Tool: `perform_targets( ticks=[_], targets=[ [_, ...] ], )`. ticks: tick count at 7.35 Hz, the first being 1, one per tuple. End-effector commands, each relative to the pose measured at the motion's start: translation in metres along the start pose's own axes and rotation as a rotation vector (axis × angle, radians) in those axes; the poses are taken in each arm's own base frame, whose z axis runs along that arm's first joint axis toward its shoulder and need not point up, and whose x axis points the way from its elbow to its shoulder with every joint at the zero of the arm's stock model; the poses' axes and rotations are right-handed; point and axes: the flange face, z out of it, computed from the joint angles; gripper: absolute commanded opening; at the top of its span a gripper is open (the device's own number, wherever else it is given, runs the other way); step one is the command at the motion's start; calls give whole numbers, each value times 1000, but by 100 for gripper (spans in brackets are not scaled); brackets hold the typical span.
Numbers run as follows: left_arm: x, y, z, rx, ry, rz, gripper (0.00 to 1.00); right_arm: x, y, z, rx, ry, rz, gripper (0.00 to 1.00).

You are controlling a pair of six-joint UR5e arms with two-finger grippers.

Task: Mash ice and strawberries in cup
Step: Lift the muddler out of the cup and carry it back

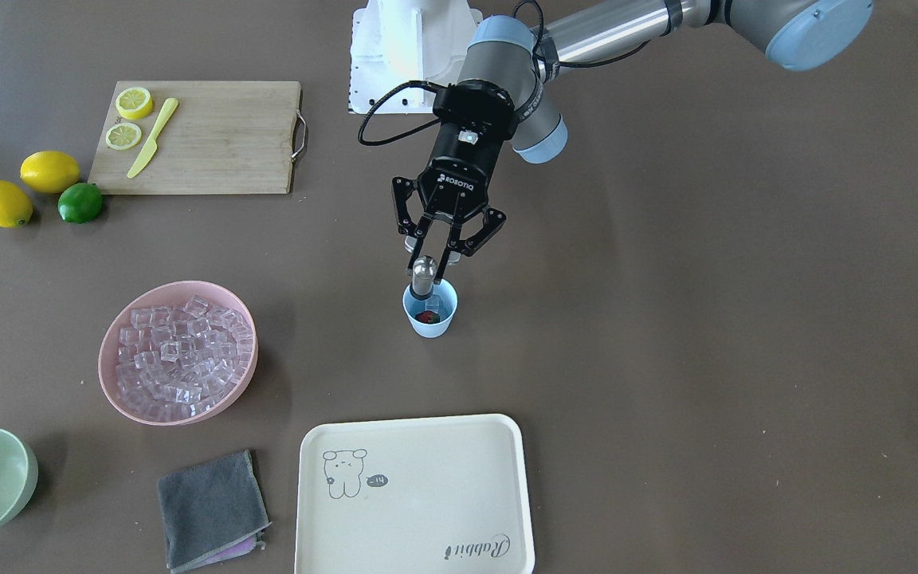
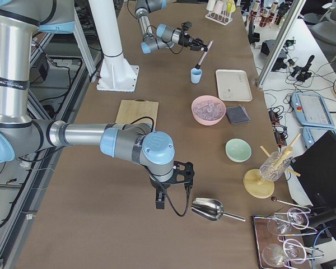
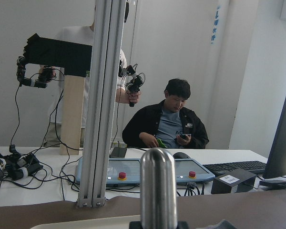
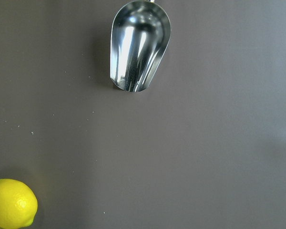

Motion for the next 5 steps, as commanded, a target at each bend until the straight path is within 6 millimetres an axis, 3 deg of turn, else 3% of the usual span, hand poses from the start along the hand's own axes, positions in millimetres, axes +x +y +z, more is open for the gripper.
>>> perform_targets(
  ticks=[1, 2, 3, 4, 5],
  targets=[
    [-13, -16, 14, -65, 64, -136, 28, 2, 0, -1, -3, 34, -3, 100],
    [-31, -9, 14, -171, 104, -255, 28, 2, -1, -2, 0, 33, -5, 100],
    [-85, 17, 14, -311, 107, -301, 28, 2, -1, -1, 1, 26, -5, 100],
    [-132, 24, 17, -444, 112, -336, 28, 2, 1, -2, 2, 22, -1, 100],
    [-162, 14, 25, -548, 113, -440, 28, 5, 4, -5, 12, 20, 8, 100]
  ],
)
